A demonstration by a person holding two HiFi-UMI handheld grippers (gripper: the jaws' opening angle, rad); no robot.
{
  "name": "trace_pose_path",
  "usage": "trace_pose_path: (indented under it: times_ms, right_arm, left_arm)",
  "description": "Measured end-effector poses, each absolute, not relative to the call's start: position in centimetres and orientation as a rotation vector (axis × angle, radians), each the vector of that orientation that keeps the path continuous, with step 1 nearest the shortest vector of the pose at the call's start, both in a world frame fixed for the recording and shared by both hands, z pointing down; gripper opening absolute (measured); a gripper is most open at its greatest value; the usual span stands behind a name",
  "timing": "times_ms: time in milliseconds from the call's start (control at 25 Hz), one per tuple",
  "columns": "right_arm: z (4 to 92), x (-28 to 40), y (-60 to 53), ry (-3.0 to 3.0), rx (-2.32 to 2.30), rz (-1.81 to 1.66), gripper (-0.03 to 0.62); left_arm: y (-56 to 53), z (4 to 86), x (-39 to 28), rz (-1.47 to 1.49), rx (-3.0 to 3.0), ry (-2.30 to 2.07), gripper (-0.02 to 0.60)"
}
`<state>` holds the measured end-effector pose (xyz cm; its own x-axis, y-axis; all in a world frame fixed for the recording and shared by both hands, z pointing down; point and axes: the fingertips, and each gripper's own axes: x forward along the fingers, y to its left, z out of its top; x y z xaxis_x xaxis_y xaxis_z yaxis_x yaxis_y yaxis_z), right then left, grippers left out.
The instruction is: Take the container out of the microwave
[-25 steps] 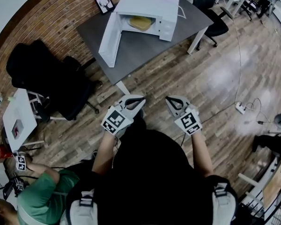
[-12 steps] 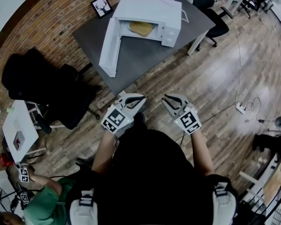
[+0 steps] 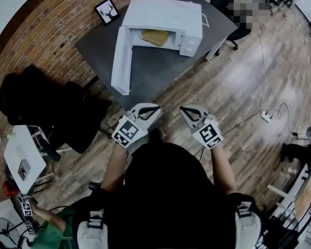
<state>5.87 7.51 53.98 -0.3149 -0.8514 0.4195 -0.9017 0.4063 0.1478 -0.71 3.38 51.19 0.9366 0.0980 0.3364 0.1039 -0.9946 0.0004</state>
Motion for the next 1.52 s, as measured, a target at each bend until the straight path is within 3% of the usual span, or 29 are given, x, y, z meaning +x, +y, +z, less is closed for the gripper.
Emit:
trace_pose_path:
  times_ms: [1520]
  right_arm:
    - [56.0,10.2,-6.9,-2.187,1.469,0.171,-0.002]
  left_arm:
    - [-9.2,51.8,1.8,-0.503,-3.152,-0.125,0.002]
